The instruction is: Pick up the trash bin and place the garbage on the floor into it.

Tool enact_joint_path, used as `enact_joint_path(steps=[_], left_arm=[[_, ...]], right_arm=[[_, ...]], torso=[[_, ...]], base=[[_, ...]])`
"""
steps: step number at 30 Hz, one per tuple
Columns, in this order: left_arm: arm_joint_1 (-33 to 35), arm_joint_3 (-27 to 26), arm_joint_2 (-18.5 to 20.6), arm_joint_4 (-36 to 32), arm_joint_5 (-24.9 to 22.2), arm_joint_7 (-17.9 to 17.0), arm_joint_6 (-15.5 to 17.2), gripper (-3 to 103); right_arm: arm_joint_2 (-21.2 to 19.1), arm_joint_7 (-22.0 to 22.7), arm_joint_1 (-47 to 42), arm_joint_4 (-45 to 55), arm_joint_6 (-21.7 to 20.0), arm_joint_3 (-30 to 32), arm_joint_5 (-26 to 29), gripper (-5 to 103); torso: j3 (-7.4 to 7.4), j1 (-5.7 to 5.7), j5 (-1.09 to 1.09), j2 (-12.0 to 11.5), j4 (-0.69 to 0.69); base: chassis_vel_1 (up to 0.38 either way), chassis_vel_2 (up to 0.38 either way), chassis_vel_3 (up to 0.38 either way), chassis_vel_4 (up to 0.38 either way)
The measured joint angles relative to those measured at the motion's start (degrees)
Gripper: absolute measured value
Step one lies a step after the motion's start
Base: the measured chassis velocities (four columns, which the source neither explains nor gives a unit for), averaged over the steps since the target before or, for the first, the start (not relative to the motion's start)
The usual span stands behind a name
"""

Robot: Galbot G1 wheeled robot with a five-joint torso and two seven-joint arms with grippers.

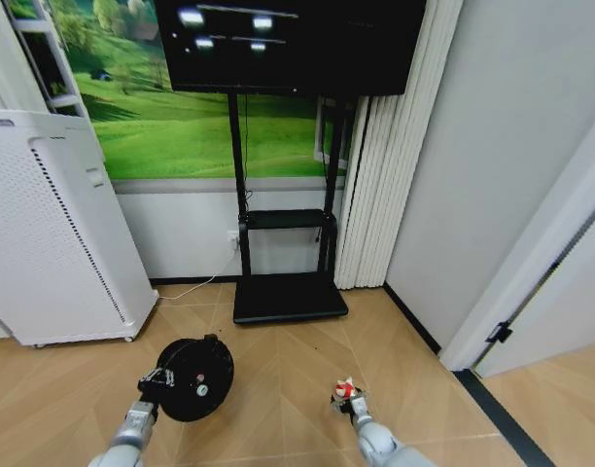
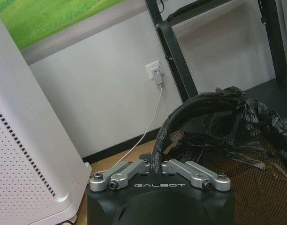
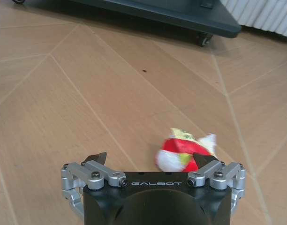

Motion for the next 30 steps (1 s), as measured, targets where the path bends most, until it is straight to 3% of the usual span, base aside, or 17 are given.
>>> enact_joint_path(steps=[2,7,21,28,30], left_arm=[[0.01,0.13,-0.09,0.3,0.19,-0.01,-0.28,4],[0.3,0.1,-0.06,0.65,0.28,-0.01,-0.96,4],[0.29,0.66,-0.73,0.77,0.62,-0.03,-1.19,4],[0.21,0.63,-0.79,0.89,0.63,-0.03,-1.26,4],[0.24,0.62,-0.81,0.95,0.64,-0.04,-1.29,4]], right_arm=[[3.02,0.07,1.78,-3.36,0.39,-0.05,-0.66,100],[4.59,0.86,3.35,-5.97,0.65,0.16,-1.7,100],[3.74,1.82,4.72,-7.93,1.21,1.28,-3.45,100],[3.97,1.78,5.08,-9.26,0.12,0.86,-6.97,103],[4.02,1.59,5.09,-9.5,0.0,0.84,-7.57,99]], torso=[[0.0,0.0,-0.01,0.0,0.01],[0.0,0.0,-0.01,0.0,-0.01],[0.0,0.0,0.0,0.0,-0.01],[0.0,0.01,0.0,0.0,-0.01],[0.0,0.0,0.0,0.0,-0.01]], base=[[0.0,0.0,0.0,0.0],[0.0,0.0,0.0,0.0],[0.0,0.0,0.0,0.0],[0.0,0.0,0.0,0.0],[0.0,0.0,0.0,0.0]])
